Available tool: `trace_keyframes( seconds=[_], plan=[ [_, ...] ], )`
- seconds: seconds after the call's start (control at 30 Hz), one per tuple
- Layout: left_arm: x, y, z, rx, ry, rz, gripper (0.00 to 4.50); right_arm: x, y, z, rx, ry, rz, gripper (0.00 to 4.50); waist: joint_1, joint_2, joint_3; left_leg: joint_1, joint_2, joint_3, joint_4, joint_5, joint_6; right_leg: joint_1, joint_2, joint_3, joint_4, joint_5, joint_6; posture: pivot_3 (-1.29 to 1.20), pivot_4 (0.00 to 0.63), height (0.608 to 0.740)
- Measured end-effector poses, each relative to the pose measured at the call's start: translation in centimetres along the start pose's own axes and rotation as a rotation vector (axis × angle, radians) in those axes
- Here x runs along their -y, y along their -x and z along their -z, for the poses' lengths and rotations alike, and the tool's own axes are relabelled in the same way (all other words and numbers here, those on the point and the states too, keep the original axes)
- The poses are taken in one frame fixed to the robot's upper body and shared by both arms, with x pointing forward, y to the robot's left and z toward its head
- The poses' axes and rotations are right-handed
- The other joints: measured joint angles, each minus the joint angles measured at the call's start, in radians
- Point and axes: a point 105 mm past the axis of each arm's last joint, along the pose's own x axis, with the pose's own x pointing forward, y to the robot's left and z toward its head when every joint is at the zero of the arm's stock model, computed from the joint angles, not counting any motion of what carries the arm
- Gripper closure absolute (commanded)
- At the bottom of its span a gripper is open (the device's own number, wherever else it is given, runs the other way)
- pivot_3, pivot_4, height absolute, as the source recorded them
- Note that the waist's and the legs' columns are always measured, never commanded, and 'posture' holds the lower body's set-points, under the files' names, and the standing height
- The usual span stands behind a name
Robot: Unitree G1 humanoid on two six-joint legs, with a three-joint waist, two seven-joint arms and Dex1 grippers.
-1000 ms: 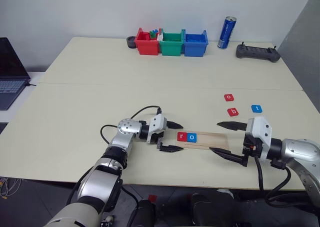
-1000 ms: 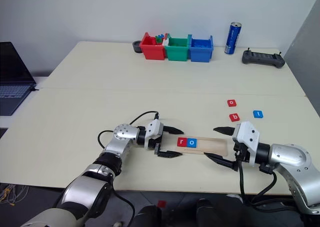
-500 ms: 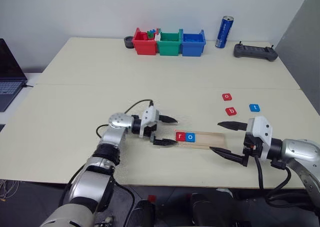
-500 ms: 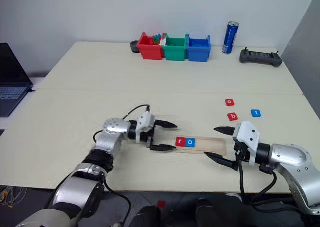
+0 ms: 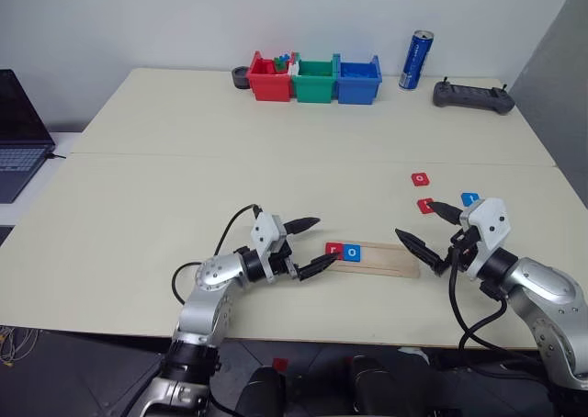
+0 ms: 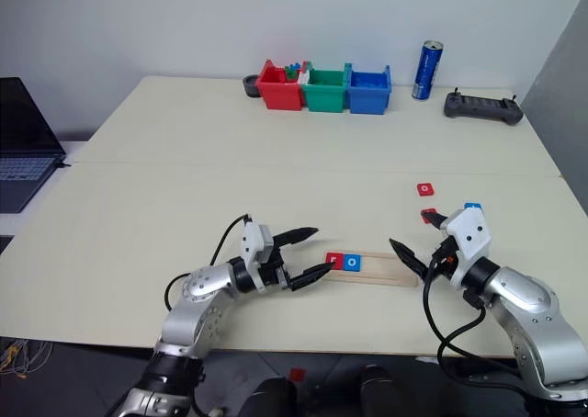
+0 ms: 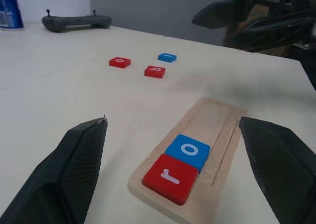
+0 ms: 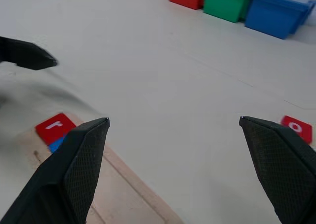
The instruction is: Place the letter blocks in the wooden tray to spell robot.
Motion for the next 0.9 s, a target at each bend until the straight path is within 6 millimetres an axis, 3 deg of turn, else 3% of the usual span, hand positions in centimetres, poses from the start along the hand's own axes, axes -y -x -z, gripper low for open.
trace_keyframes(
  seconds=[0.33, 0.63, 0.9],
  plan=[
    [-0.3, 0.2, -0.3, -0.013, -0.027, -0.007, 0.01, 4.8, -2.2, 2.4, -0.069, -0.08, 0.33, 0.0, -0.003, 0.001, 0.0, 0.001, 0.0, 0.002, 0.0, 0.0, 0.0, 0.0, 0.001, 0.002, 0.0, 0.0, 0.0, 0.0, 0.15, 0.74],
    [-0.2, 0.0, -0.8, -0.012, -0.033, 0.005, 0.01, 5.7, -3.9, 5.1, -0.18, -0.171, 0.411, 0.0, -0.005, 0.001, 0.0, 0.001, 0.0, 0.002, -0.001, 0.0, 0.0, 0.0, 0.001, 0.002, 0.0, 0.0, 0.0, 0.0, 0.15, 0.74],
    [-0.4, -0.3, -1.4, -0.005, -0.052, 0.02, 0.01, 6.3, -4.5, 4.6, -0.184, -0.176, 0.409, 0.0, -0.01, 0.001, 0.0, 0.0, 0.0, 0.002, -0.001, 0.0, 0.0, 0.0, 0.001, 0.002, 0.0, 0.0, 0.0, 0.0, 0.15, 0.74]
  ],
)
